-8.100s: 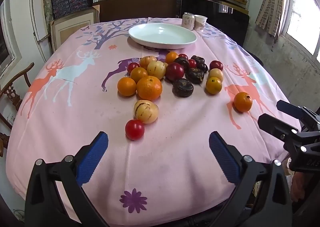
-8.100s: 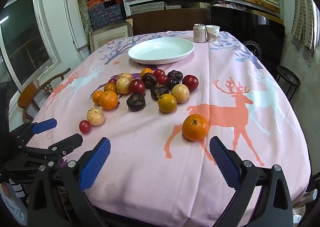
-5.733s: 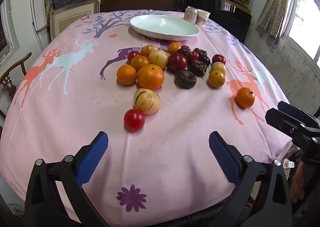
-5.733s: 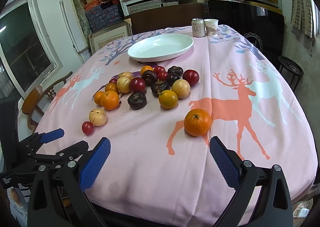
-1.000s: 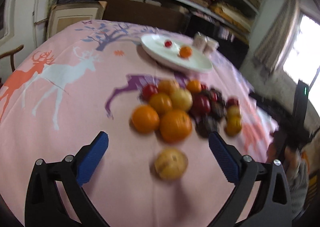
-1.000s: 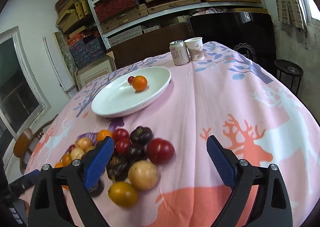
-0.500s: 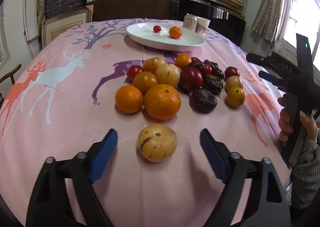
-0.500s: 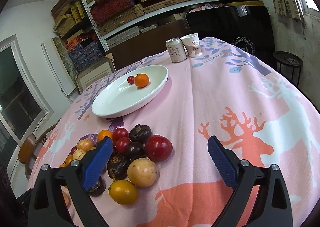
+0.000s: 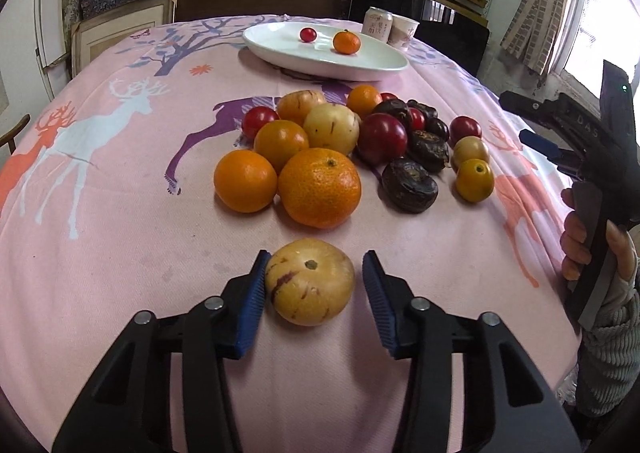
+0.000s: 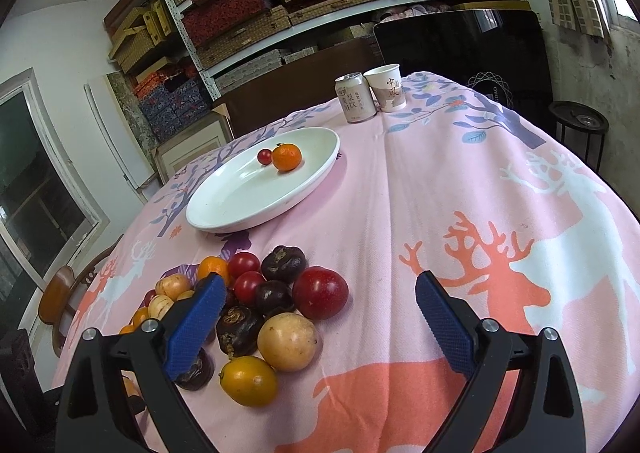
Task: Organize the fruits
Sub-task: 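Grasp the striped pepino with the left tool while the right tool grasps the yellow tomato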
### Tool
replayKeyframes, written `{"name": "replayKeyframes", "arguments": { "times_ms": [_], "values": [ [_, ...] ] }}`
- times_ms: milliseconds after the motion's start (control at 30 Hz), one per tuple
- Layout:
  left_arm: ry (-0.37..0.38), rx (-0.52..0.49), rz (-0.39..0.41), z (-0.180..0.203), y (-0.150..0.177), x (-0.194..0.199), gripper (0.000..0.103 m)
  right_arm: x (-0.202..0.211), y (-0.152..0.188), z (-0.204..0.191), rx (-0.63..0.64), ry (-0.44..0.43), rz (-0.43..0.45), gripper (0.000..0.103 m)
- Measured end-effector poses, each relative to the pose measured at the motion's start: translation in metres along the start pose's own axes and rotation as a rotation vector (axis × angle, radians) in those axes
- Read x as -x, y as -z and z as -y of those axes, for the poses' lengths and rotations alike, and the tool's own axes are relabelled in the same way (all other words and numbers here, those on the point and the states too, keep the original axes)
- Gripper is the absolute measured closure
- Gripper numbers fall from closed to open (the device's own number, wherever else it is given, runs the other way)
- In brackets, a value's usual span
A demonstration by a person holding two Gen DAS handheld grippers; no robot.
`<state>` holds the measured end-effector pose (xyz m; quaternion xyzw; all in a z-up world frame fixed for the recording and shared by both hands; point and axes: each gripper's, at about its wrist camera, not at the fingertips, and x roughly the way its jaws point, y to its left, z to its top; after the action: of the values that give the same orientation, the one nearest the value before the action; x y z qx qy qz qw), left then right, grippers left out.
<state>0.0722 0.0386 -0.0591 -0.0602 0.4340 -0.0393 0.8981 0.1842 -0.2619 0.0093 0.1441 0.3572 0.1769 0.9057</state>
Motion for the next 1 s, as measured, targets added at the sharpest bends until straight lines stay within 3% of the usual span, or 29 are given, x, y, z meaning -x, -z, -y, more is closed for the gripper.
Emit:
{"name": "replayKeyframes", "arguments": {
  "times_ms": [167,300,400,467,567,833,1000],
  "values": [
    [0.023,0.032,0.003,-0.006,-0.001,0.001,0.063,0.020,0.019,-0.006,0.026,-0.047,-0.043,0.006],
    [0.013,0.021,0.006,-0.004,-0.001,0.001,0.063,0.025,0.042,-0.032,0.178,0.023,-0.099,0.008],
    [0.022,0.031,0.005,-0.005,-0.001,0.001,0.063,0.019,0.053,-0.058,0.327,0.080,-0.109,0.021],
    [0.024,0.032,0.005,-0.004,-0.001,0.001,0.063,0.012,0.057,-0.067,0.377,0.082,-0.148,0.042],
    [0.019,0.030,0.004,-0.004,-0.001,0.001,0.063,0.003,0.057,-0.064,0.351,0.054,-0.205,0.056],
    [0.009,0.022,0.004,-0.004,0.000,0.000,0.063,-0.009,0.051,-0.061,0.294,0.012,-0.248,0.057],
    [0.006,0.019,0.003,-0.002,0.000,-0.001,0.063,-0.016,0.050,-0.062,0.281,0.011,-0.266,0.065]
  ]
}}
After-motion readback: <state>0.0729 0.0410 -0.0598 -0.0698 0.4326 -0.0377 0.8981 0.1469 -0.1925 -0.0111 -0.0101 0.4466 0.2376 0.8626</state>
